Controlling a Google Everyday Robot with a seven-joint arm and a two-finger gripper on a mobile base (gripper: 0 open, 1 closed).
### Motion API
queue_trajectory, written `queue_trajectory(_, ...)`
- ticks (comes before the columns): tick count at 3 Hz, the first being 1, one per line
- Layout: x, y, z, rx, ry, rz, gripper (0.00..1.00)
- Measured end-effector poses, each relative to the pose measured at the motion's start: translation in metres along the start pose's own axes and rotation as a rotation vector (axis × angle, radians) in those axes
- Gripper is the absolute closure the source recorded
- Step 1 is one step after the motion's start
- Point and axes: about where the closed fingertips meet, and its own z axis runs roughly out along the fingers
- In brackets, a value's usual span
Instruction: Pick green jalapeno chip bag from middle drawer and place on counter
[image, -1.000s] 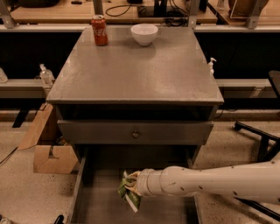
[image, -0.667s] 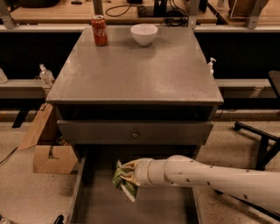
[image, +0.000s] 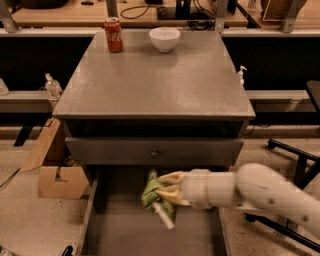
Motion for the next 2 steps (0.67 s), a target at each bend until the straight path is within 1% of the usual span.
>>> queue_trajectory(1, 0.0163, 0.0080, -0.0429, 0.005, 0.007, 0.060, 1.00)
queue_trajectory(2, 0.0163, 0.0081, -0.0428, 0.005, 0.007, 0.060, 1.00)
